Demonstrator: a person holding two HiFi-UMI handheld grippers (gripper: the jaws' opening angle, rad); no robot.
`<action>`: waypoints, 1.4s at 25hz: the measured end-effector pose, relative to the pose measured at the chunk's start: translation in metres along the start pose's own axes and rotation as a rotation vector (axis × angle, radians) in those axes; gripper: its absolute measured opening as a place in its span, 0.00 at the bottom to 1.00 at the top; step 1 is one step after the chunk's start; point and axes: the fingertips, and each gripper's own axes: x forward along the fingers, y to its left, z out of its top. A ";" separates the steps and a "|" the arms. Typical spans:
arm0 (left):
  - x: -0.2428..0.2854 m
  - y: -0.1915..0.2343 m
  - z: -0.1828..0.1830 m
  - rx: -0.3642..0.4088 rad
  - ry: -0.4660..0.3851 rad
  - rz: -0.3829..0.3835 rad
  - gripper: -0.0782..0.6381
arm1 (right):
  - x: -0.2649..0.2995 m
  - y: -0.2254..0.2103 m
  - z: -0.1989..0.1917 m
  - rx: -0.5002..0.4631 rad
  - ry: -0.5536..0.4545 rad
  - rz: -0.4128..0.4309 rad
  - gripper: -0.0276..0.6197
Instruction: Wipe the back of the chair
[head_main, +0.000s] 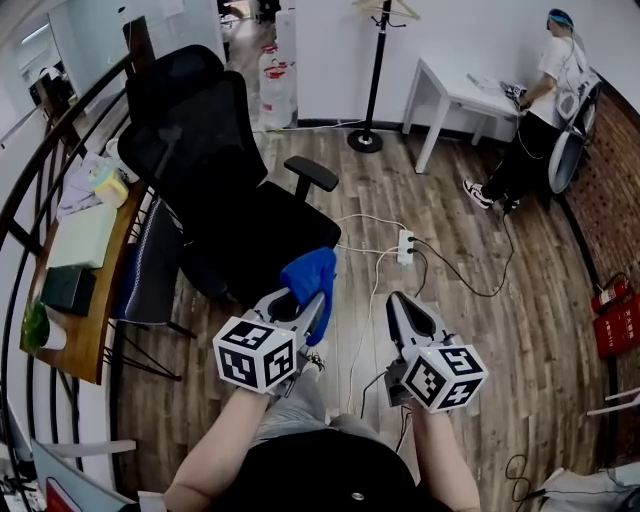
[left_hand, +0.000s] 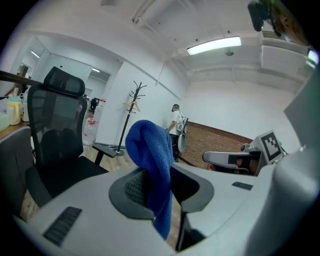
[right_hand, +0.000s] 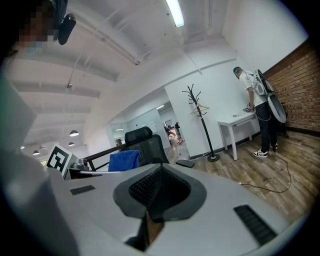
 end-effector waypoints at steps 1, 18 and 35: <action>0.007 0.005 0.001 -0.003 0.008 -0.001 0.25 | 0.008 -0.004 0.001 0.001 0.008 0.004 0.09; 0.150 0.147 0.090 -0.052 0.017 0.018 0.25 | 0.226 -0.056 0.073 -0.029 0.062 0.071 0.09; 0.163 0.259 0.120 -0.143 -0.024 0.214 0.25 | 0.370 -0.033 0.087 -0.069 0.163 0.267 0.09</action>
